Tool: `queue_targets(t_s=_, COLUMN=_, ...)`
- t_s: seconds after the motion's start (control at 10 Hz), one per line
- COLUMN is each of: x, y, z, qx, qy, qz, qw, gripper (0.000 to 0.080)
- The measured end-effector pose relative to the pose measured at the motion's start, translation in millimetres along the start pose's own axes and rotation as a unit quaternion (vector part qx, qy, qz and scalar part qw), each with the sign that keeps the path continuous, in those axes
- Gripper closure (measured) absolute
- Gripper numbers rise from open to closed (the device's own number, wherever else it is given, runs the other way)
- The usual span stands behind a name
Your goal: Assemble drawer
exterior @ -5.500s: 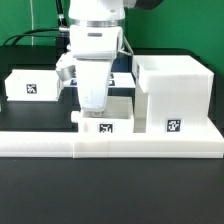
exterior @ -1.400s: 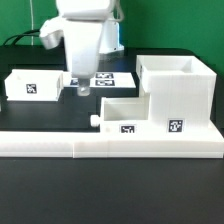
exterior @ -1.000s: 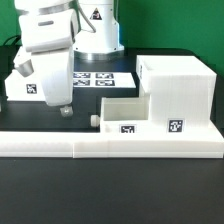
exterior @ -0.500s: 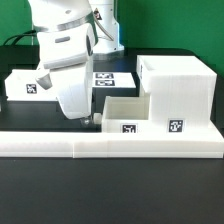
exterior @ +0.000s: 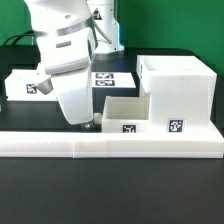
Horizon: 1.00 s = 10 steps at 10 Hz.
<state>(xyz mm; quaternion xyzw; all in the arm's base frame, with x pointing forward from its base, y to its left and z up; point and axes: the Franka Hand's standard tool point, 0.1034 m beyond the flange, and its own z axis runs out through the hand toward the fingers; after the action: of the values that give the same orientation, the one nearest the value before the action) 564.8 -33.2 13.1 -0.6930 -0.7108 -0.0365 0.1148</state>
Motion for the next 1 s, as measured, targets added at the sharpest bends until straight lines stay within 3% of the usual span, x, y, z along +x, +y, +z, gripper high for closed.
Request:
queue_targets(t_s=0.1, x=10.6, y=10.0, z=-1.9, qx=0.007, qy=-0.005, qz=0.005, qw=1.0, gripper=0.0151)
queue_targets(t_s=0.2, x=21.2, y=16.2, z=-5.0, qx=0.003, qy=-0.005, qz=0.024, qw=1.0, gripper=0.0151)
queue_targets(t_s=0.5, x=21.4, y=14.8, z=-2.7, qx=0.002, qy=-0.005, qz=0.019, qw=1.0, gripper=0.0151)
queue_targets(t_s=0.6, x=31.4, y=14.2, z=1.8, qx=0.0, qy=-0.002, qz=0.014, qw=1.0, gripper=0.0151)
queue_targets(t_s=1.0, x=65.2, y=14.8, z=15.3, qx=0.012, qy=0.003, qz=0.013, qw=1.0, gripper=0.0151)
